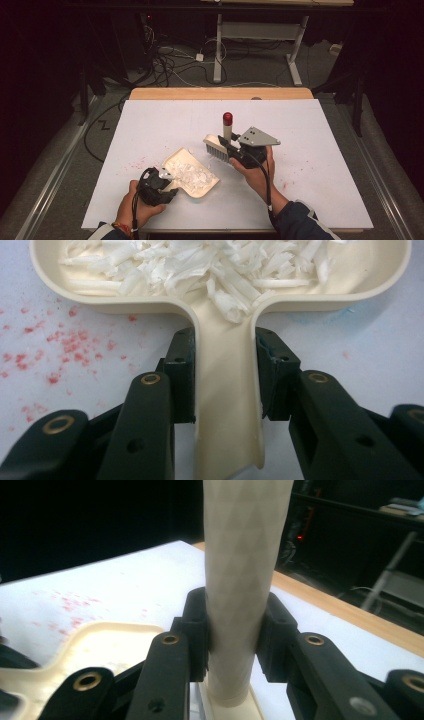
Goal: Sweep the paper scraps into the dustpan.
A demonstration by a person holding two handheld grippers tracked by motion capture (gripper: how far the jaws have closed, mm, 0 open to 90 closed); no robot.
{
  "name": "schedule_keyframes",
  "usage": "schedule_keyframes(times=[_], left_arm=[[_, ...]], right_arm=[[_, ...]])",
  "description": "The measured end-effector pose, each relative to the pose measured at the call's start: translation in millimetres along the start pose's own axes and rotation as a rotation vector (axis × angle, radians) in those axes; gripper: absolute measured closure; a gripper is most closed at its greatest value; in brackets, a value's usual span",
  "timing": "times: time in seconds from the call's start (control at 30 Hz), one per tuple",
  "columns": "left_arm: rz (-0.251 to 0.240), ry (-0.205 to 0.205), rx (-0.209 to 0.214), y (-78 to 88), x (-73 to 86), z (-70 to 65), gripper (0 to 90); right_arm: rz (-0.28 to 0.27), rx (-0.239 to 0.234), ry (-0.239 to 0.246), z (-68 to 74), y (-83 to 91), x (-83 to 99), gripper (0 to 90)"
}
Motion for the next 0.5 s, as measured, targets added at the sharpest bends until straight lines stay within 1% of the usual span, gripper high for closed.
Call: schedule_keyframes(times=[0.03,0.13,0.17,0.23,0.27,0.3,0.37,0.4,0.43,0.5], left_arm=[[-0.001,0.005,0.007,0.6,2.3,0.5,63.3],[-0.003,0.025,0.014,2.6,9.0,0.6,63.3],[0.000,0.024,0.015,2.9,10.5,0.6,63.3],[0.002,0.026,0.018,3.3,13.0,0.6,63.3],[0.001,0.028,0.020,3.0,13.8,0.8,63.3],[0.006,0.026,0.021,2.8,14.2,1.5,63.3],[0.005,0.032,0.022,1.3,13.9,1.5,63.3],[0.005,0.029,0.019,1.3,13.7,1.4,63.3],[0.004,0.030,0.015,1.3,13.5,1.2,63.3],[0.006,0.029,0.013,1.3,13.3,1.5,63.3]], right_arm=[[0.005,0.016,0.004,-1.9,0.0,1.3,71.1],[0.028,0.038,0.017,-6.8,-5.8,3.8,71.1],[0.042,0.046,0.026,-7.5,-8.3,4.7,71.1],[0.056,0.049,0.044,-6.4,-11.6,6.8,71.1],[0.055,0.045,0.050,-4.9,-11.8,7.3,71.1],[0.057,0.031,0.055,-2.9,-11.3,7.0,71.1],[0.066,-0.012,0.061,3.6,-10.5,7.0,71.1],[0.072,-0.024,0.070,8.5,-9.9,7.0,71.0],[0.078,-0.069,0.087,18.5,-7.8,6.4,71.0],[0.081,-0.097,0.095,27.4,-4.9,5.5,71.1]])
Point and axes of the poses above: each handheld gripper's, and its own axes: y roughly backward along the jaws, x roughly out of its underside, z roughly to its left, the point moved 2 cm from there along -y, roughly forward along the jaws, and after that the axes turned 13 degrees about z, right-handed, at the moved point
